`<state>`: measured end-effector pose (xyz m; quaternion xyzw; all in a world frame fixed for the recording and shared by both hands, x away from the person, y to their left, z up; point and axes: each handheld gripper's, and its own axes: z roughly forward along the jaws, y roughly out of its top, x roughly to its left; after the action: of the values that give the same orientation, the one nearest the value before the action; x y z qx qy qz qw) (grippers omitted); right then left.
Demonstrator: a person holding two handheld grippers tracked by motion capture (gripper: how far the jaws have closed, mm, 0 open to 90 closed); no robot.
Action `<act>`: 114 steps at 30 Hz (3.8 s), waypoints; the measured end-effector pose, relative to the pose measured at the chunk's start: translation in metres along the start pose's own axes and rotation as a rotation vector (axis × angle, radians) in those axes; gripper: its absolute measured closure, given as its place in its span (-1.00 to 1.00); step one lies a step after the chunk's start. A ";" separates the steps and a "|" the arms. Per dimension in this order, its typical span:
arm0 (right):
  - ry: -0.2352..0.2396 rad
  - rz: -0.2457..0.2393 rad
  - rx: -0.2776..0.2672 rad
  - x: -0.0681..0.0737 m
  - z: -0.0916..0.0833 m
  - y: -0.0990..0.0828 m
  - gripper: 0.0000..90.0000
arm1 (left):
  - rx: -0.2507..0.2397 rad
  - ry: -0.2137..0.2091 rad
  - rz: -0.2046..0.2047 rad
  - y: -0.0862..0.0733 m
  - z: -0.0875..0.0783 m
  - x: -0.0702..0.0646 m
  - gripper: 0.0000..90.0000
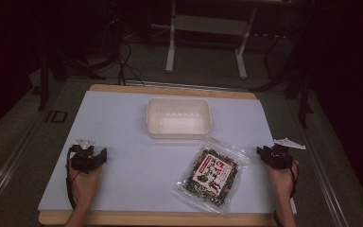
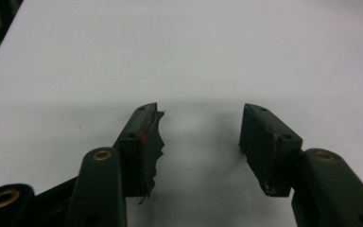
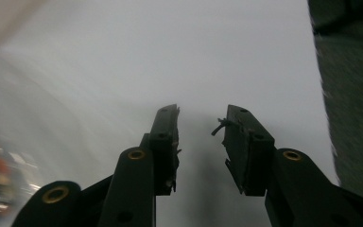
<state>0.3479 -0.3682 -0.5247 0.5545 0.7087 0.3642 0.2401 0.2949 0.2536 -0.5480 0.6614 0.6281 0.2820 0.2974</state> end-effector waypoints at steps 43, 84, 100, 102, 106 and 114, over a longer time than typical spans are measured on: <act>0.460 -0.245 0.136 0.055 0.037 0.041 0.52 | -0.019 -0.024 -0.034 -0.002 0.000 0.003 0.01; 0.445 -0.380 0.321 0.073 0.060 0.041 0.85 | -0.004 -0.016 -0.018 -0.002 0.002 0.001 0.00; 0.385 -0.509 0.305 0.087 0.048 0.045 0.98 | -0.004 -0.015 -0.022 -0.002 0.002 0.001 0.00; 0.387 -0.505 0.303 0.087 0.047 0.044 0.98 | -0.004 -0.015 -0.022 -0.002 0.002 0.001 0.00; 0.384 -0.513 0.300 0.087 0.045 0.044 0.98 | -0.003 -0.016 -0.021 -0.002 0.002 0.001 0.00; 0.387 -0.514 0.291 0.085 0.038 0.045 0.98 | -0.004 -0.015 -0.021 -0.002 0.002 0.001 0.00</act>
<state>0.3806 -0.2718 -0.5075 0.3072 0.9019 0.2854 0.1037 0.2953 0.2547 -0.5507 0.6563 0.6322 0.2751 0.3065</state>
